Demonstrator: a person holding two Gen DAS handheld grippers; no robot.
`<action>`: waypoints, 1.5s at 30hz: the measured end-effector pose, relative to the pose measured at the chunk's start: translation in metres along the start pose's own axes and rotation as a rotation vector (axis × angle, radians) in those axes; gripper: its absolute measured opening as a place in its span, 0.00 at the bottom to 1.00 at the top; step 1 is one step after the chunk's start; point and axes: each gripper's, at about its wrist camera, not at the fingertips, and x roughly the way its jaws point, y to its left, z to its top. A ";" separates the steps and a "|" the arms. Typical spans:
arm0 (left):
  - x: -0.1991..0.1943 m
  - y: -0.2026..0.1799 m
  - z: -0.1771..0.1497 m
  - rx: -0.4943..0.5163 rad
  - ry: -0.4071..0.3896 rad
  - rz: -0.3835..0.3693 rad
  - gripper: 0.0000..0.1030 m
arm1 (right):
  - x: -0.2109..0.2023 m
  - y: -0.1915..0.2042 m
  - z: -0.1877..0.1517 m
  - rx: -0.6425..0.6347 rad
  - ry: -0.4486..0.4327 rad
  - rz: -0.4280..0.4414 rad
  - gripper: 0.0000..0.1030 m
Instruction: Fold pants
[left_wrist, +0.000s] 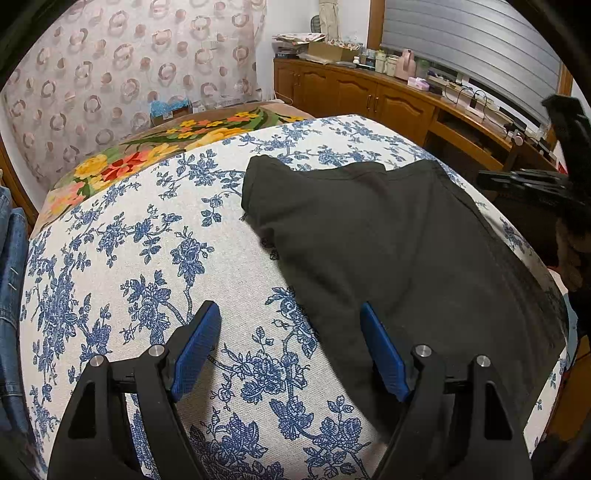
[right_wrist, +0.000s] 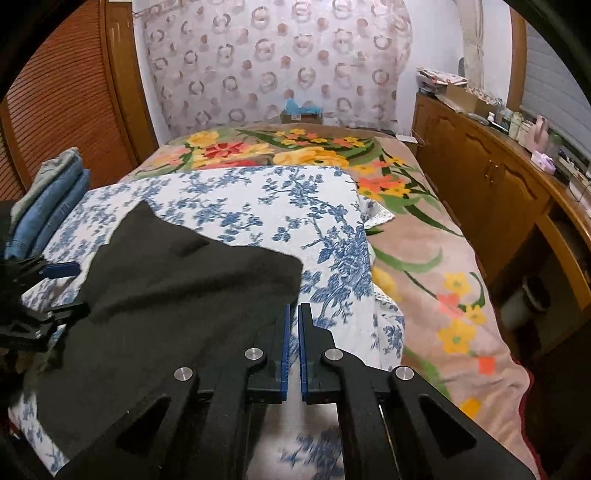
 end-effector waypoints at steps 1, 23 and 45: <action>0.000 0.000 0.000 0.000 0.000 0.001 0.77 | -0.005 0.002 -0.003 0.001 -0.004 0.006 0.03; -0.058 -0.021 -0.036 0.015 -0.044 0.001 0.77 | -0.074 0.025 -0.063 0.018 -0.015 0.007 0.10; -0.086 -0.044 -0.094 0.011 -0.054 -0.077 0.77 | -0.085 0.044 -0.108 0.062 0.083 0.070 0.20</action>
